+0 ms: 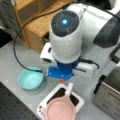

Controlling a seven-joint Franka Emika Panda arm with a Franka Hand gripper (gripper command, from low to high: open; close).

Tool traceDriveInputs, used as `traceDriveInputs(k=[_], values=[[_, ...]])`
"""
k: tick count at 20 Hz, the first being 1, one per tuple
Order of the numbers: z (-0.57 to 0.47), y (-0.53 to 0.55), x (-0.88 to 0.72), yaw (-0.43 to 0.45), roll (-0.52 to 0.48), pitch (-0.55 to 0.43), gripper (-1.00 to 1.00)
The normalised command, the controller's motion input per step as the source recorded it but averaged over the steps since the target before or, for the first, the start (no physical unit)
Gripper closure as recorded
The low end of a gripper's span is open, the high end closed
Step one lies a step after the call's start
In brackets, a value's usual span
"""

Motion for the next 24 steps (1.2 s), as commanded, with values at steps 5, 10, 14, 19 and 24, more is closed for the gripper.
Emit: traceDriveInputs(k=[5,10,14,19,24], values=[[-0.11,-0.26,-0.43,0.681,-0.067,-0.212,1.0],[-0.14,-0.34,-0.6,0.759,0.207,-0.332,1.0],[-0.01,-0.28,-0.94,0.52,0.207,-0.349,1.0],[0.07,-0.19,-1.0,0.387,0.206,-0.349,1.0],[0.04,-0.28,-1.0,0.33,0.224,-0.289,1.0]])
